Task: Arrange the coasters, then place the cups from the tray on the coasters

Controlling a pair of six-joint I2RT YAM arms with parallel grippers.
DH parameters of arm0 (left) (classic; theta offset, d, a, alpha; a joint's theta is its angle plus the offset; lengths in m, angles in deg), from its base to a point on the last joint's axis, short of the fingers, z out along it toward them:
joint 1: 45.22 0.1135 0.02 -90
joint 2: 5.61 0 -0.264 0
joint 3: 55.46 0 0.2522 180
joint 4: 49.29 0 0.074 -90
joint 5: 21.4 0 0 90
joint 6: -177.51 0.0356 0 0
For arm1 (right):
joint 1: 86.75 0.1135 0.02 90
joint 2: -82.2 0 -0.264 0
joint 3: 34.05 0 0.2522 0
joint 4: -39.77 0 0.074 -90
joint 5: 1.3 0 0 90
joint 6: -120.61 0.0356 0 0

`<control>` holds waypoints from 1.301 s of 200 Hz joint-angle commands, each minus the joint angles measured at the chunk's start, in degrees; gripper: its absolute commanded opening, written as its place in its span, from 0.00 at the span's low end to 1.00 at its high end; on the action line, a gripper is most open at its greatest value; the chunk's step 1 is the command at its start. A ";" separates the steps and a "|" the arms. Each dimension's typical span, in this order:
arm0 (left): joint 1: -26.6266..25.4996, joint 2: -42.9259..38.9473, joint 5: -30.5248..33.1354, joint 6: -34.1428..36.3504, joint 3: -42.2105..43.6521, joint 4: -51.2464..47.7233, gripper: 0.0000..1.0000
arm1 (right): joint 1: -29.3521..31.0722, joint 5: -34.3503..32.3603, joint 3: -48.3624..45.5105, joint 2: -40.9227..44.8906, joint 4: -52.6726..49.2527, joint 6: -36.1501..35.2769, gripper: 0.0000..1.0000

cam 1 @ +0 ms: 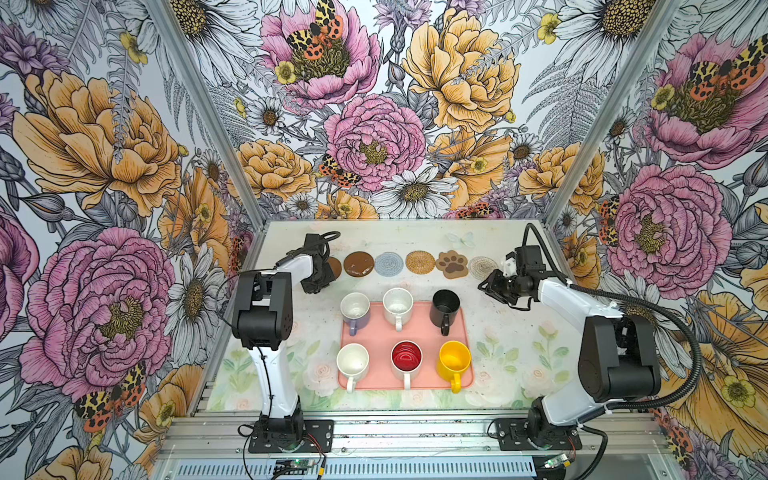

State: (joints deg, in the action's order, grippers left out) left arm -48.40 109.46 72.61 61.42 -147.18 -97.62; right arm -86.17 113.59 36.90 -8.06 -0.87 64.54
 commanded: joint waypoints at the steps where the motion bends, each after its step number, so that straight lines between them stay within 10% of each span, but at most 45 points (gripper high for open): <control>1: 0.99 2.58 -1.45 -0.29 -1.19 -0.06 0.10 | 0.65 -1.07 2.09 -0.77 1.01 0.69 0.35; 143: 0.75 2.74 -2.43 -0.89 -4.18 -0.19 0.08 | 0.83 -0.98 3.23 -1.33 1.03 0.87 0.34; 260: -7.62 -17.59 4.60 1.30 0.80 0.02 0.07 | 2.13 -1.97 0.89 6.40 1.03 0.79 0.40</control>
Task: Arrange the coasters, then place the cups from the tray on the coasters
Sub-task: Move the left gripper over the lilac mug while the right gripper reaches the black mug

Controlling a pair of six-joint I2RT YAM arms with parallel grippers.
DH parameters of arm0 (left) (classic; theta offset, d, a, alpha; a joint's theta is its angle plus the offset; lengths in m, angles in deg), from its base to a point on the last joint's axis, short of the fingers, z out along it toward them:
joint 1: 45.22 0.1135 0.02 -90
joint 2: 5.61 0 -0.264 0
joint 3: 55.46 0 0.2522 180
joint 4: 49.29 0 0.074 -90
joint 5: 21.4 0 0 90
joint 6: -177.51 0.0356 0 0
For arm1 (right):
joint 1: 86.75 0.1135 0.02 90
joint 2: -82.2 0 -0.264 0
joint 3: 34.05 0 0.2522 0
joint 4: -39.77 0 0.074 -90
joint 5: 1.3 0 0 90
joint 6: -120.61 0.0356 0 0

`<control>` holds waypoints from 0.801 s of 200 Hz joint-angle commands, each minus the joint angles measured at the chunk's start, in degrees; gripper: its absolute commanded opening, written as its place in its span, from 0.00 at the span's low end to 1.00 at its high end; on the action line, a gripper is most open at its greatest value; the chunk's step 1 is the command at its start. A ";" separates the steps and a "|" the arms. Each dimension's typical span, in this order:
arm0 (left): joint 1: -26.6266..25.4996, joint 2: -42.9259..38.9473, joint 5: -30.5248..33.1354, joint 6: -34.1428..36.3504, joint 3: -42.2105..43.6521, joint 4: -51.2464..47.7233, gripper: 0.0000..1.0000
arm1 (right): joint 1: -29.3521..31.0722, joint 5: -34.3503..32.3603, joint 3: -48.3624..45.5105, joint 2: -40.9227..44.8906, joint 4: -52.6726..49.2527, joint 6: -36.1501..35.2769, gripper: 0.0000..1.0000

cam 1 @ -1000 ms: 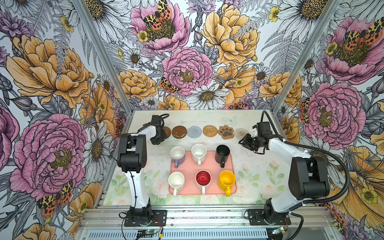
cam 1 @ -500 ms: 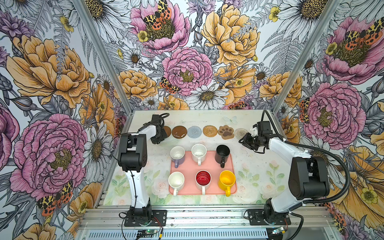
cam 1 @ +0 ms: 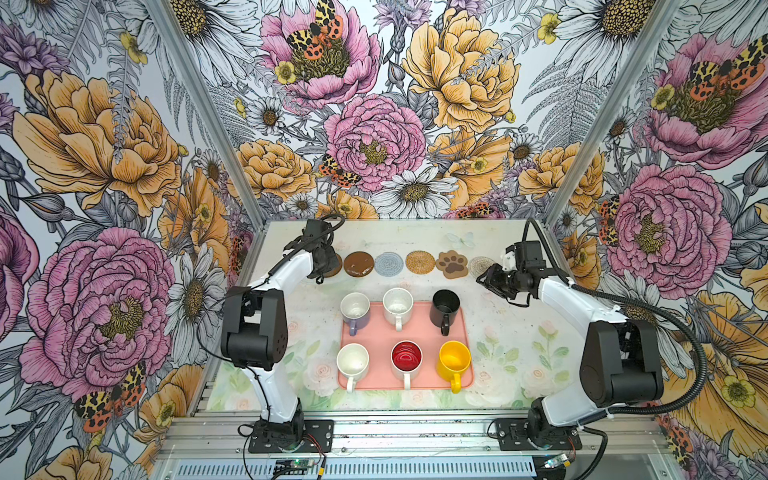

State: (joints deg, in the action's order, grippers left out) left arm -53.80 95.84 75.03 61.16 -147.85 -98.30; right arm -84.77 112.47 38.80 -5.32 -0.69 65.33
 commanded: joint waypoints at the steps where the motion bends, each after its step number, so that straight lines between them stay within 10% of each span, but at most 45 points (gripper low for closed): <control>1: -2.31 -4.11 2.18 1.56 1.51 0.70 0.07 | 0.74 -0.88 -1.05 3.76 0.86 0.05 0.40; 100: -21.50 -20.16 11.28 1.15 3.52 14.94 0.24 | 15.14 -16.26 -5.06 18.25 -3.49 -1.12 0.45; 160: -26.49 -29.65 12.03 1.59 23.71 33.42 0.48 | 26.40 -27.93 -6.13 21.08 -9.44 -0.03 0.48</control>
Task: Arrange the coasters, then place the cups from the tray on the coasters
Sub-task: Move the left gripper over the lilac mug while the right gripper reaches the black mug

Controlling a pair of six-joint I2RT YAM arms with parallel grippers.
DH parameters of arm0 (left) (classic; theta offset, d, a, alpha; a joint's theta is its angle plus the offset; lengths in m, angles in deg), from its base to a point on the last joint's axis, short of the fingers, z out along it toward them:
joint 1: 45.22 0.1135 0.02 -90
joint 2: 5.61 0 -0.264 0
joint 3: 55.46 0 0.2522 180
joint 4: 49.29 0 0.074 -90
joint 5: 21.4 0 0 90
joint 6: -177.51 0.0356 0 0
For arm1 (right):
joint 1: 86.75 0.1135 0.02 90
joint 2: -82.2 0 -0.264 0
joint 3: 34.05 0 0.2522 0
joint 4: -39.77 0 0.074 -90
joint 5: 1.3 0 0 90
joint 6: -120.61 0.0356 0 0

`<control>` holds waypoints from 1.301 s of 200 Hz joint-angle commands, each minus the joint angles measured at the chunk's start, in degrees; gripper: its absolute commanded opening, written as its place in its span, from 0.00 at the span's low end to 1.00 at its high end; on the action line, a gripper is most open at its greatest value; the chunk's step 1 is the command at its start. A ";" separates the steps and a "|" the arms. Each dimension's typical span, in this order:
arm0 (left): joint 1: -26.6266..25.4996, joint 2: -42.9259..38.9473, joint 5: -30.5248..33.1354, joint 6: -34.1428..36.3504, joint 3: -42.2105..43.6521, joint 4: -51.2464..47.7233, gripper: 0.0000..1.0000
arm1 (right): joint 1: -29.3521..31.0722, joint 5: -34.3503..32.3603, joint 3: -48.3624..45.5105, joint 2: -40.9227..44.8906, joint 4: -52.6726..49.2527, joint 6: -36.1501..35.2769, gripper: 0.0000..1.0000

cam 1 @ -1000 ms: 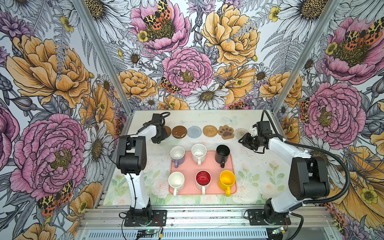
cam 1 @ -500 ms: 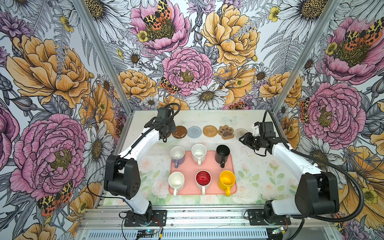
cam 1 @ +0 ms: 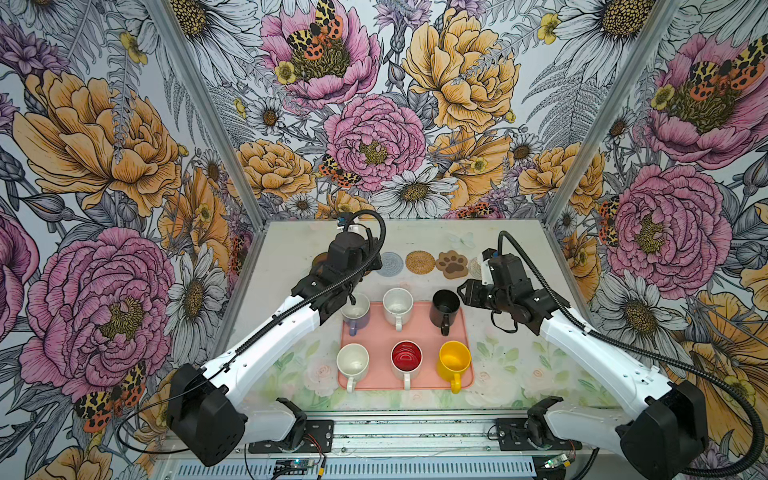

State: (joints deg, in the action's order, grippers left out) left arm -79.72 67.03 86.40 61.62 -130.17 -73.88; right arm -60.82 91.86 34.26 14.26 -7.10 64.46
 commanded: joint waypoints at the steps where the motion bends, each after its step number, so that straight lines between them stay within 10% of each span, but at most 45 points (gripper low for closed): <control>1: -0.57 -0.84 0.66 1.20 6.15 9.13 0.49 | 2.49 -7.44 -1.65 1.50 -3.07 0.95 0.48; 105: -0.30 -1.60 0.06 6.66 12.31 19.91 0.84 | 10.23 -10.60 -3.23 -1.93 -3.11 5.05 0.52; 260: 2.11 -2.05 -3.06 6.52 14.07 20.94 0.91 | 15.16 -13.58 -2.89 -7.49 -2.93 9.22 0.60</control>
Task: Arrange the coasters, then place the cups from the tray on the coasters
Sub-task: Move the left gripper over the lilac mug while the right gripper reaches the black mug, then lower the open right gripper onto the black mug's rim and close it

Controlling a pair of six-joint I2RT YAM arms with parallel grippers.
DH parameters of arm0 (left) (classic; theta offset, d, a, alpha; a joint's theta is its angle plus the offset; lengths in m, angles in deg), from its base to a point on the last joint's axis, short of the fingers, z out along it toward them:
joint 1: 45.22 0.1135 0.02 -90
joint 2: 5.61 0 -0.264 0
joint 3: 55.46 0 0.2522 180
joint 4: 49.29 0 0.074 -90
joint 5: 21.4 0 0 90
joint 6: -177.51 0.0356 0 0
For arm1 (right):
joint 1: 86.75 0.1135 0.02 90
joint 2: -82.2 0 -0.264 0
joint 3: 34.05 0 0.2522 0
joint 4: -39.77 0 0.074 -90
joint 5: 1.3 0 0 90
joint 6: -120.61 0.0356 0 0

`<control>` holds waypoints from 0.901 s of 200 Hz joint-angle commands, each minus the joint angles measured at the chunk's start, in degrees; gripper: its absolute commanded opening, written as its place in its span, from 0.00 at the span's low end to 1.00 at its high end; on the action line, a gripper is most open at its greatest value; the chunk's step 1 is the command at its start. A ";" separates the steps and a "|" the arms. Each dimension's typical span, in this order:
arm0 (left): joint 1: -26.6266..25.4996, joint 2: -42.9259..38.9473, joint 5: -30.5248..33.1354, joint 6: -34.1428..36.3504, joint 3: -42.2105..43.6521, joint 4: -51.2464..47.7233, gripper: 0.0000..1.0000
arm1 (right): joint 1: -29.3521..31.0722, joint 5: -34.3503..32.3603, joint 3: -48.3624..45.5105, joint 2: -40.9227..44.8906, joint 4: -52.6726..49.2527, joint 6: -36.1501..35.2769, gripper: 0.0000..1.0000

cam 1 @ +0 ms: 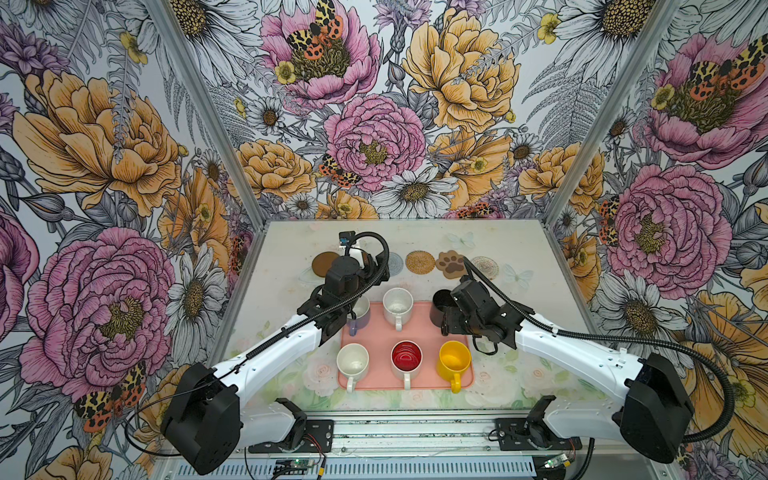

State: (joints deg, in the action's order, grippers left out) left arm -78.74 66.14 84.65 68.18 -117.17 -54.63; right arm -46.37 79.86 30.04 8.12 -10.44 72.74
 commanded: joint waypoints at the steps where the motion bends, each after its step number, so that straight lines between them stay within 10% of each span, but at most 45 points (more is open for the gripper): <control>1: 1.15 -1.21 -1.34 -0.07 1.08 1.68 0.91 | 0.73 -1.64 1.30 -1.38 0.41 0.94 0.60; 180: 4.88 -3.68 -3.44 -2.02 3.46 1.15 0.91 | 0.73 -0.81 6.10 -11.73 3.13 3.02 0.57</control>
State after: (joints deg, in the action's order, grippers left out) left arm -74.43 64.13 82.49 66.67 -114.52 -54.04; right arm -45.78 79.45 34.65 -2.59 -8.10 74.75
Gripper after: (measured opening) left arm 0.912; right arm 0.580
